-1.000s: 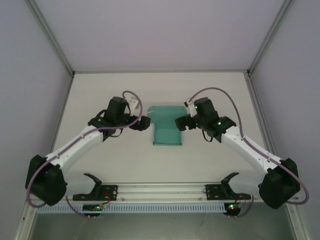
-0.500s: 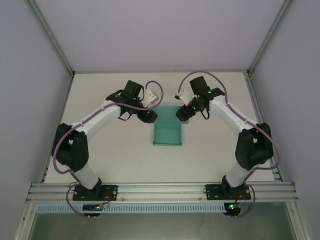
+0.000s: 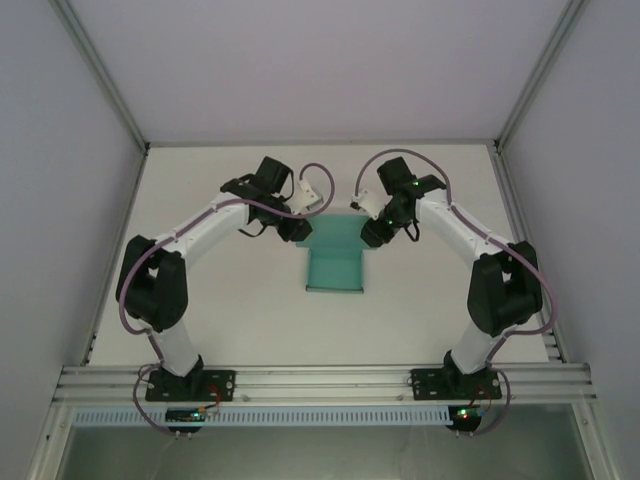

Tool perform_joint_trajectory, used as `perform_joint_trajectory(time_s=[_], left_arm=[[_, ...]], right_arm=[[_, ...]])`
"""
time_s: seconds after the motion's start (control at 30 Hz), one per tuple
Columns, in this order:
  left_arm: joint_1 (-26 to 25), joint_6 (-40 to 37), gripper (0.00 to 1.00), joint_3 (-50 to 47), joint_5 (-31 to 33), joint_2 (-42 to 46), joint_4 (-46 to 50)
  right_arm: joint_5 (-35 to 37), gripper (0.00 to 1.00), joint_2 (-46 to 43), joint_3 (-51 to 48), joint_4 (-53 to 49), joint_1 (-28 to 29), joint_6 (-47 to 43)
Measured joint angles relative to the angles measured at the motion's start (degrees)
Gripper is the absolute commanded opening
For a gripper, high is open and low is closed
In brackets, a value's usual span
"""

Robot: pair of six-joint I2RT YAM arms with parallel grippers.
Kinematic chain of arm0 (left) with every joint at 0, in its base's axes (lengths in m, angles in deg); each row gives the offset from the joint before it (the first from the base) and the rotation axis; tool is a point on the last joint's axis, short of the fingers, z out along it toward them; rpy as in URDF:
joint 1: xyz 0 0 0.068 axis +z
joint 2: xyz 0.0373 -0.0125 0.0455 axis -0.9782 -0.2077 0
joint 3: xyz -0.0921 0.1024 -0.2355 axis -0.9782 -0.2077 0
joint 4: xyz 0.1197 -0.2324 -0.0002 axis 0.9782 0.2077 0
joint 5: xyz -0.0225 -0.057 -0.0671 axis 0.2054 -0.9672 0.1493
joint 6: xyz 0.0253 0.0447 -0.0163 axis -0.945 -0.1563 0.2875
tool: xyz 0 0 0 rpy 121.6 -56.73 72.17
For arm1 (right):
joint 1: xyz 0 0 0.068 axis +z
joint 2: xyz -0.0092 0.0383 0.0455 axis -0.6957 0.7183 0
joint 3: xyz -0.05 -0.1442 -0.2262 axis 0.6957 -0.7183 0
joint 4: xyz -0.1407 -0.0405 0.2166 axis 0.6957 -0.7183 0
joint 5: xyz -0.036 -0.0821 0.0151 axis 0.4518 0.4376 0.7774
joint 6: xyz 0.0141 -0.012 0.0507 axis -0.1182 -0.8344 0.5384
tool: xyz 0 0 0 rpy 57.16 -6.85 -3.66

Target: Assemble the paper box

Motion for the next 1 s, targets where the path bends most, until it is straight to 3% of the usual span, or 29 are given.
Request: perform_joint_trajectory(time_s=[0.13,0.27,0.47,0.67,0.77,1.0], left_arm=[[-0.02,0.35,0.09,0.00,0.26,-0.11,0.46],[-0.42,0.57,0.01,0.17,1.36,-0.13,0.52],[-1.66,3.96,0.00,0.44,4.83,-0.11,-0.24],[-3.34,15.80,0.00,1.20,11.32,0.04,-4.37],[-4.83,23.69,0.03,1.18,15.91,0.79,-6.99],[-7.37,38.25,0.02,-1.20,21.40,1.57,-13.66]], right_arm=[[0.66,0.19,0.00,0.00,0.02,0.00,-0.42],[1.77,0.14,0.00,0.00,0.09,0.15,-0.33],[5.22,0.07,-1.70,-1.22,2.34,1.64,4.13],[12.79,0.05,-8.09,-6.73,9.42,5.38,18.56],[18.36,0.03,-10.97,-9.90,13.31,8.52,30.03],[32.72,0.07,-10.69,-10.67,18.99,13.64,53.44]])
